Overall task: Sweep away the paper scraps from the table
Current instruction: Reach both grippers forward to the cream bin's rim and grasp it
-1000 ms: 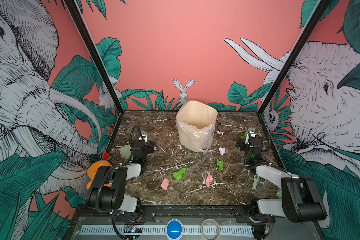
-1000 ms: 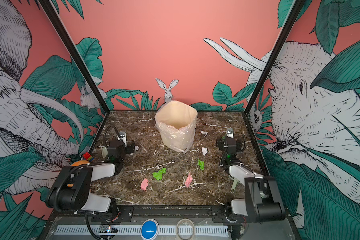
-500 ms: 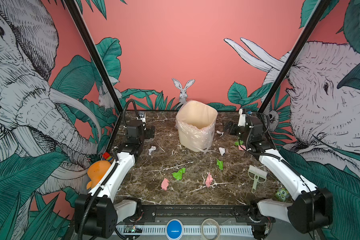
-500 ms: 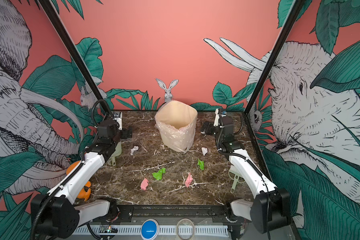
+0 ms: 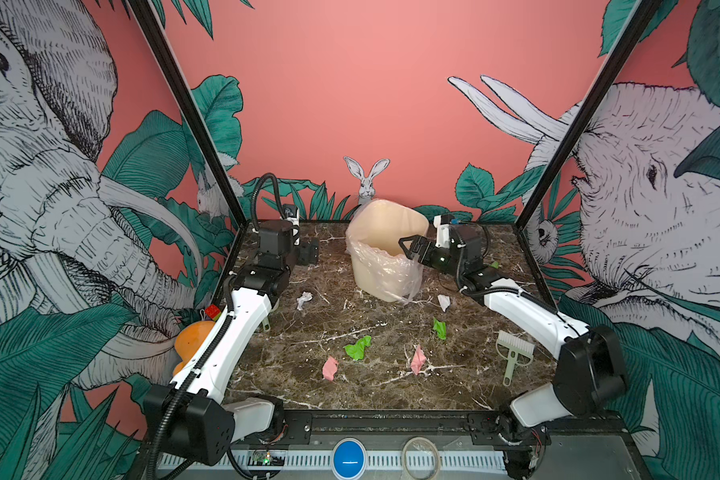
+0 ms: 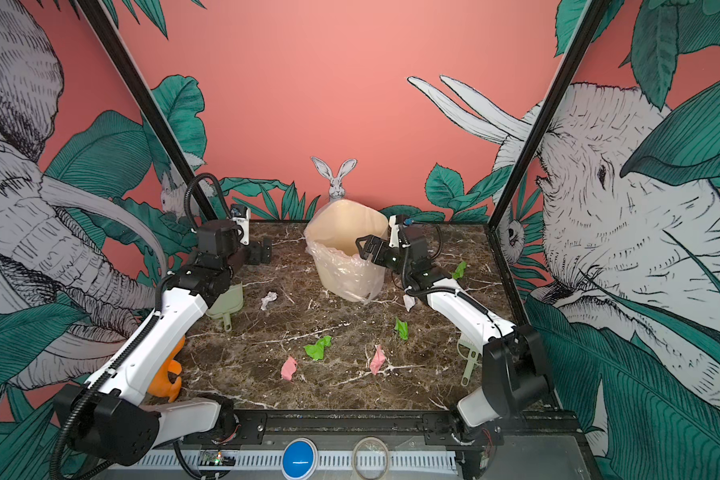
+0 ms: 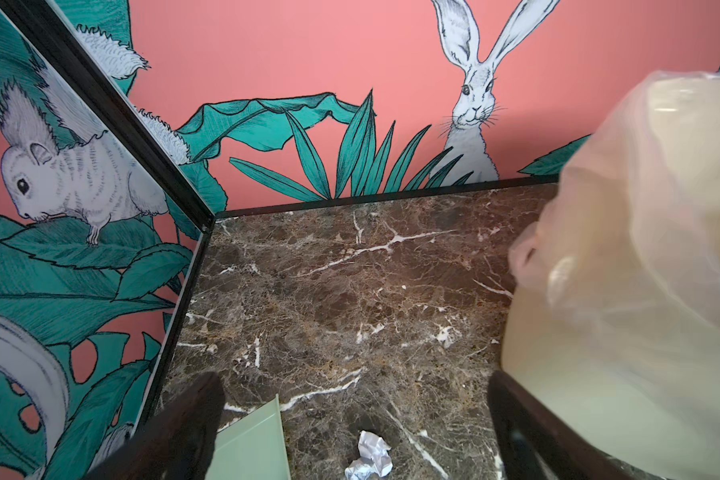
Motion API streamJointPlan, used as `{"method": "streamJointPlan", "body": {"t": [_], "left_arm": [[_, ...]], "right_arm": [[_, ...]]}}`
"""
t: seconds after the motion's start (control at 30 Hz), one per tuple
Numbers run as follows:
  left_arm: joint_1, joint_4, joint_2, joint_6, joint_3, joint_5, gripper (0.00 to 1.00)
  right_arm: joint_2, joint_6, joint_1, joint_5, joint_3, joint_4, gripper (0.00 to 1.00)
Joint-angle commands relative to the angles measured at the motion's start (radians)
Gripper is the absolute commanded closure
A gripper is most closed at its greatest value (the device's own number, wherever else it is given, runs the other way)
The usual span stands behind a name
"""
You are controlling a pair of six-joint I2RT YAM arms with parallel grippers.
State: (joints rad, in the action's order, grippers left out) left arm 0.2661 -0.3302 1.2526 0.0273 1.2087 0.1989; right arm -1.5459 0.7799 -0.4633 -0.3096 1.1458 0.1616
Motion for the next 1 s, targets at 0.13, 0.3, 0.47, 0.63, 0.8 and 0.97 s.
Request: {"method": "streamJointPlan", "body": {"t": [0.13, 0.3, 0.47, 0.63, 0.8, 0.97], "left_arm": [[0.003, -0.088, 0.010, 0.063, 0.114, -0.084, 0.00], [0.002, -0.151, 0.068, 0.074, 0.229, -0.139, 0.00], [0.004, -0.252, 0.207, 0.081, 0.396, -0.212, 0.10], [0.010, -0.371, 0.372, 0.120, 0.587, -0.206, 0.29], [0.015, -0.468, 0.502, 0.171, 0.755, -0.206, 0.44], [0.029, -0.536, 0.598, 0.192, 0.854, -0.200, 0.51]], "right_arm": [[-0.192, 0.043, -0.013, -0.136, 0.193, 0.104, 0.01], [-0.333, -0.012, -0.012, -0.228, 0.401, 0.002, 0.01], [-0.301, -0.142, 0.004, -0.160, 0.498, -0.215, 0.01], [-0.173, -0.241, 0.021, -0.083, 0.465, -0.397, 0.01], [-0.022, -0.254, 0.029, -0.026, 0.349, -0.478, 0.01], [0.088, -0.243, 0.029, 0.014, 0.243, -0.507, 0.01]]}}
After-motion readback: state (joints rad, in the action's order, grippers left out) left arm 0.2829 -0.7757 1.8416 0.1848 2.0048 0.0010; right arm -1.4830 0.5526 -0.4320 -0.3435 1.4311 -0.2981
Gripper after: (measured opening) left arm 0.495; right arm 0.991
